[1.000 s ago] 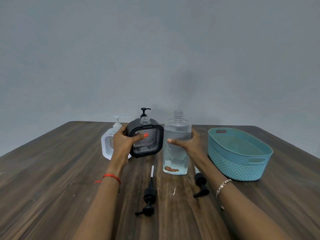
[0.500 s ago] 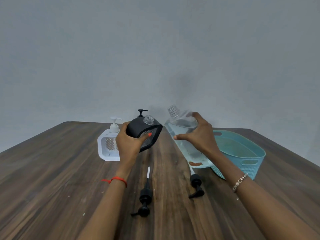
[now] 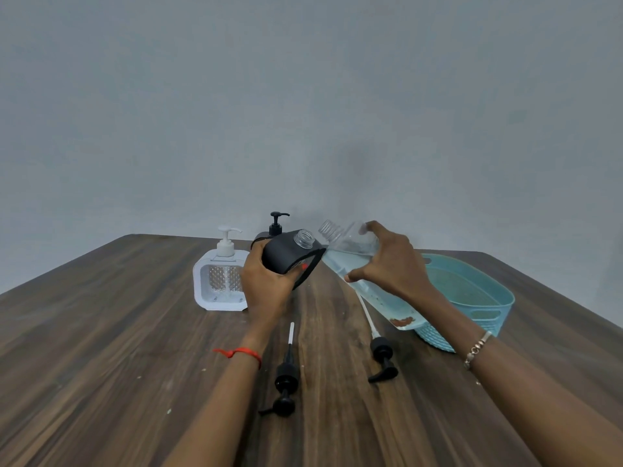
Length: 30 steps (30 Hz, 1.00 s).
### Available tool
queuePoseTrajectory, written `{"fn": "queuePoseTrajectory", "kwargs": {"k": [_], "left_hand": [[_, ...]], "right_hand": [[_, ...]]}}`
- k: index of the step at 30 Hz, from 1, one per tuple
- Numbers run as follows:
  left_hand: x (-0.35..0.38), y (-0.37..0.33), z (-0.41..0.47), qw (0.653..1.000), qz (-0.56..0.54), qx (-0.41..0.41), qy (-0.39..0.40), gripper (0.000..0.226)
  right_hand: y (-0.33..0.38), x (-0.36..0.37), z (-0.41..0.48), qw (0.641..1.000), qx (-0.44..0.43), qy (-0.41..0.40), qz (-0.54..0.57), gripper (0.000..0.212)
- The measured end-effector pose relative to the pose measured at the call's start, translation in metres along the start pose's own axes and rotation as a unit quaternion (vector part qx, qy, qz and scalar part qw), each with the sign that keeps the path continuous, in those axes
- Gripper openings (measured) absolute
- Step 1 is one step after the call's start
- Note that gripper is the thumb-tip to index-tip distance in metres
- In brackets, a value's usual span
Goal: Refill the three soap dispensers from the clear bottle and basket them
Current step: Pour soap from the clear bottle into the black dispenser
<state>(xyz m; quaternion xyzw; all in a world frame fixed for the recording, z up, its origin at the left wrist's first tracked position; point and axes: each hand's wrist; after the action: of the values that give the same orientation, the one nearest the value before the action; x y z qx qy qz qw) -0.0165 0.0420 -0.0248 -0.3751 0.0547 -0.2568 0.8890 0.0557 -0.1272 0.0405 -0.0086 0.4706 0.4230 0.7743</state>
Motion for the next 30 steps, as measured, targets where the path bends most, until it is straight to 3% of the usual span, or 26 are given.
{"fn": "queuePoseTrajectory", "kwargs": {"k": [30], "left_hand": [[0.005, 0.002, -0.007, 1.000, 0.008, -0.014, 0.004, 0.056]], "right_hand": [[0.018, -0.016, 0.002, 0.988, -0.035, 0.051, -0.145, 0.076]]}}
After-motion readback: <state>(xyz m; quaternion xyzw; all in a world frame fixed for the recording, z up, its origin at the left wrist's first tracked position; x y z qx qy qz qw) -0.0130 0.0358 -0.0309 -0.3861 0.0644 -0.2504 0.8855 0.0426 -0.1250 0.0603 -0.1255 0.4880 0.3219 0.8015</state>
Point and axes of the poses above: each hand's wrist, its own z-axis towards the middle knuckle, its own x-axis out of the palm, y = z × x, and after that the axes turned 4 degrees about x, right-handed
